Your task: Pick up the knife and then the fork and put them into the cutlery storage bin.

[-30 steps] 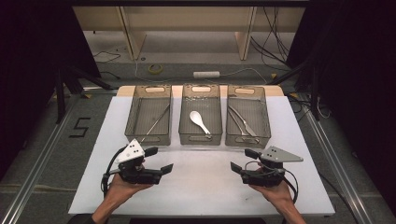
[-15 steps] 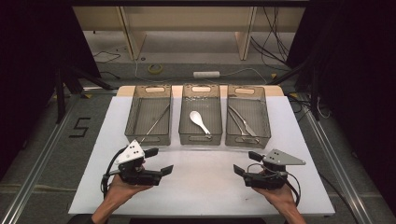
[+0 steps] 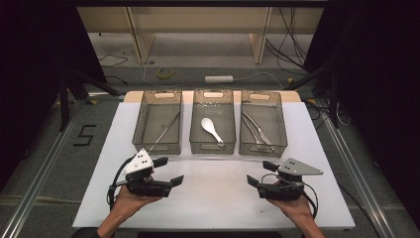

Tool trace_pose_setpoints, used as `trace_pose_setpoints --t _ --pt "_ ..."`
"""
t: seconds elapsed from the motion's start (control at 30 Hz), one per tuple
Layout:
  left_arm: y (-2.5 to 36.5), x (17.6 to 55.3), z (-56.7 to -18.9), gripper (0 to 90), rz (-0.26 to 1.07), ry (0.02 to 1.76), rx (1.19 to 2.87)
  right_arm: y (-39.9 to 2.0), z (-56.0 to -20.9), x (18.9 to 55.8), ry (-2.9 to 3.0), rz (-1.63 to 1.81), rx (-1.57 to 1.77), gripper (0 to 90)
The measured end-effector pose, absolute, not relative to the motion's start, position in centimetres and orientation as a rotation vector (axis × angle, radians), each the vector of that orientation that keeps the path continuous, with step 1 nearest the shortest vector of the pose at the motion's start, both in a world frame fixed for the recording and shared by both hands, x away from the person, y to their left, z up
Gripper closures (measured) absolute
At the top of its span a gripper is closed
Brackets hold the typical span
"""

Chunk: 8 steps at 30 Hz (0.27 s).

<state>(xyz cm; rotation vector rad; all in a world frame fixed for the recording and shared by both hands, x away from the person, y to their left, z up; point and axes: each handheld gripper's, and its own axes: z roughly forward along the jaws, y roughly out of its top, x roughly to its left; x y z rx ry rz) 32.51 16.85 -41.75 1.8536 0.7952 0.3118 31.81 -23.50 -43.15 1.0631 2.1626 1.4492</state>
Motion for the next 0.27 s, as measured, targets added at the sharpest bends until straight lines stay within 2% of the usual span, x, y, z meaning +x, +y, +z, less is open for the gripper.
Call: trace_pose_setpoints --t 0.27 --pt "16.84 32.52 -41.75 15.6 0.313 0.795 1.855 -23.46 -43.15 31.81 2.167 1.444 1.062 21.8"
